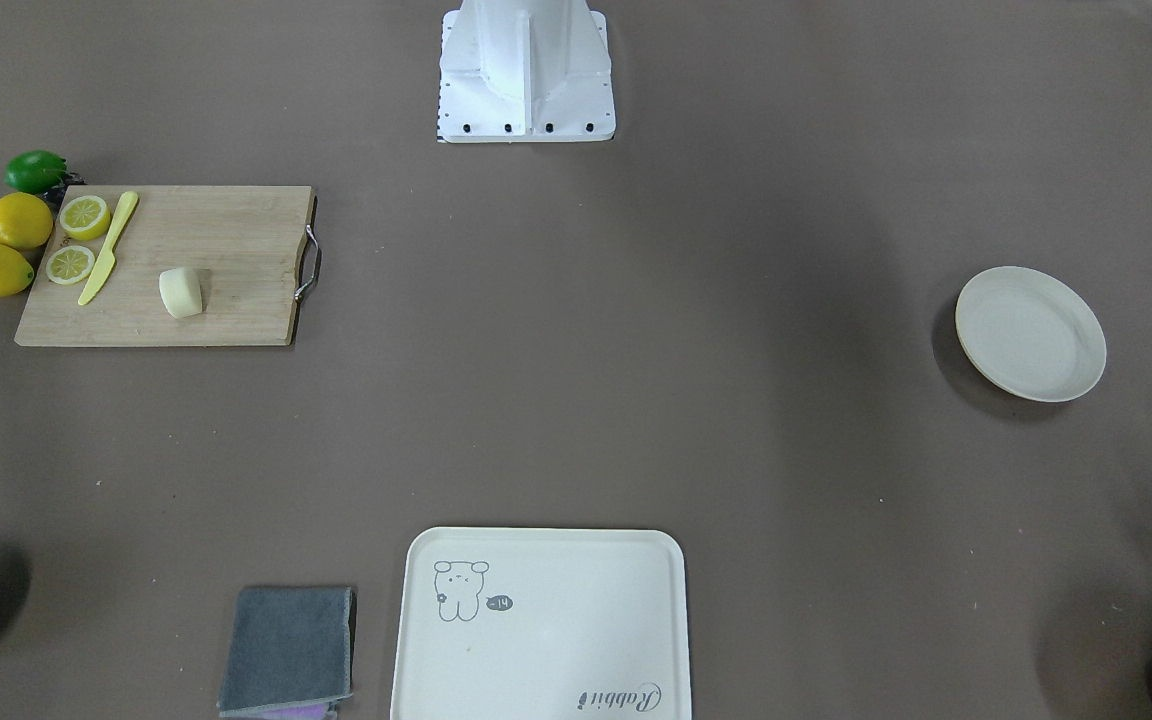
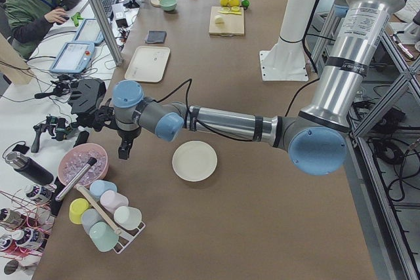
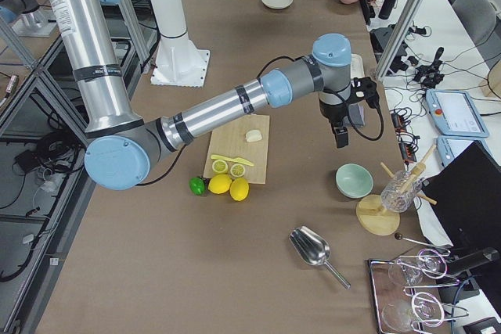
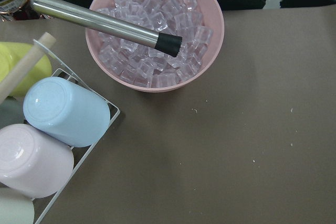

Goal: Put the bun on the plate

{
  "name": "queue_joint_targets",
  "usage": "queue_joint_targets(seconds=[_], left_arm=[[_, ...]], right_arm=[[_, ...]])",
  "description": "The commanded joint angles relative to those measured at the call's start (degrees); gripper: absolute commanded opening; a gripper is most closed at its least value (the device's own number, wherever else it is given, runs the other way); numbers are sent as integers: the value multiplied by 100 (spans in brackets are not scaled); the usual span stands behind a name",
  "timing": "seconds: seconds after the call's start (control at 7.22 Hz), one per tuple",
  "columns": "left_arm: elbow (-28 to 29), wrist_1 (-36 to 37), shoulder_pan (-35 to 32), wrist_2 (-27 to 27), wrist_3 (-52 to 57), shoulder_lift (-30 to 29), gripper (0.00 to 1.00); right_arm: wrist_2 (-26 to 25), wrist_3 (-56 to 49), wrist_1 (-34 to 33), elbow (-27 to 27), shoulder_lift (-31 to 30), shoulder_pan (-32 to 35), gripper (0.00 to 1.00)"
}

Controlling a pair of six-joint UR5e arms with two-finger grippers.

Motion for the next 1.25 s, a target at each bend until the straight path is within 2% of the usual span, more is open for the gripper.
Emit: queue_joint_targets(seconds=[0.0,0.28,0.55,0.69,0.83,0.97,1.11], left_arm=[[-37,-330,135,-150,319,625,98],[112,-1005,791,-151,836,1135,98],[453,-1131,1267,-81,1161,1146,97],[551,-1122,1295,-81,1564,1155,97],[648,-1122,1296,-81,1838,1155,89],[666,-1122,1322,-81,1840,1146,88],[640,-1122,1357,-81,1849,1111,75]], right_arm=[[50,4,7,120,-13,-17,100],[33,-4,-2,252,-75,-17,100],[33,-13,7,287,-163,-8,100],[16,-13,7,287,-154,-16,100],[24,-13,7,304,-163,-17,100],[24,-13,7,313,-163,-17,100],[16,-13,7,313,-163,-8,100]])
